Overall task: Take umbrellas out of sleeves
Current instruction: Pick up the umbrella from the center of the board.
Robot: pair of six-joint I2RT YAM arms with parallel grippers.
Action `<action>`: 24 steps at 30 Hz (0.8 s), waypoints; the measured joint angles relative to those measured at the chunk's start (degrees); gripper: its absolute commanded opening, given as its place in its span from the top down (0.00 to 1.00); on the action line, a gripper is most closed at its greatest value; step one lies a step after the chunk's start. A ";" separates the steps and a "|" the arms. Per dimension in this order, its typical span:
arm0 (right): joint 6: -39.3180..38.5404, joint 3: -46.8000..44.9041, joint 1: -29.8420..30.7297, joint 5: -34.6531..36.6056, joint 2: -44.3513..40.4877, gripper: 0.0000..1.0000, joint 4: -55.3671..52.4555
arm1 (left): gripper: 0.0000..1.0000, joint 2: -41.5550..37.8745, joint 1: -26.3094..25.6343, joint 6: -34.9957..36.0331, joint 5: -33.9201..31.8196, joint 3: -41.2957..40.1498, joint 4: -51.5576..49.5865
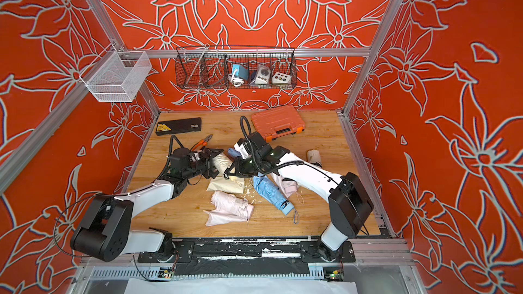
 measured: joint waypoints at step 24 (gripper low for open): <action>-4.04 -10.01 -16.15 -27.98 -14.19 0.84 -3.15 | 0.13 0.98 6.60 50.56 28.72 21.31 -32.02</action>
